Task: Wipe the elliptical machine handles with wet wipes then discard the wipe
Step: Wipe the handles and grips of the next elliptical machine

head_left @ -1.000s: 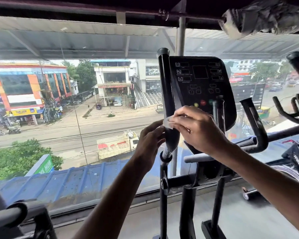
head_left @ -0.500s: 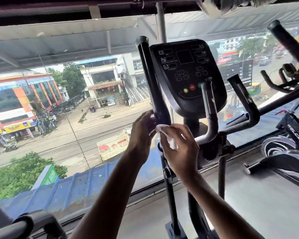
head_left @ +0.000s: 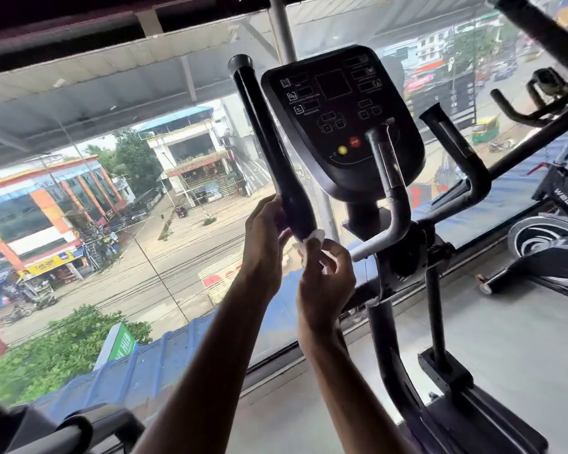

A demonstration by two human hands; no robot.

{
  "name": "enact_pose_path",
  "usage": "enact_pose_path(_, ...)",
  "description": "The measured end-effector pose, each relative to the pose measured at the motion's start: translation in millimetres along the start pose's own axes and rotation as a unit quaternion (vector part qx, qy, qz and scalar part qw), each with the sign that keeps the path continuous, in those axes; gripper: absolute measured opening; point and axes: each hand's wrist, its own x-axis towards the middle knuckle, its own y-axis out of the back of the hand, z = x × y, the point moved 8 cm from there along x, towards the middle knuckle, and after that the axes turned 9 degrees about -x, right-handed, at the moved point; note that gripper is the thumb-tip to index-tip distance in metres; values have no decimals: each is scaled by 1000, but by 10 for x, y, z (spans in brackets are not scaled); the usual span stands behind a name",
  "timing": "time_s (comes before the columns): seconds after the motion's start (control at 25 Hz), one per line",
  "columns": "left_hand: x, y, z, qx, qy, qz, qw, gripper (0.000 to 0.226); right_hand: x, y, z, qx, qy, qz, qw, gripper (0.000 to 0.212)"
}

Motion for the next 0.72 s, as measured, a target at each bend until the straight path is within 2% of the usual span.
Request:
enact_pose_path(0.2, 1, 4, 2, 27, -19, 28, 999, 23, 20, -180, 630, 73, -174, -12, 982, 29)
enact_pose_path(0.4, -15, 13, -33, 33, -61, 37, 997, 26, 27, -237, 610, 123, -151, 8, 981, 32)
enact_pose_path(0.56, -9, 17, -51, 41, -75, 64, 994, 24, 112, -293, 915, 125, -249, 14, 960, 30)
enact_pose_path(0.72, -90, 8, -98, 37, -126, 106, 986, 29, 101, -289, 867, 121, -209, -3, 970, 43)
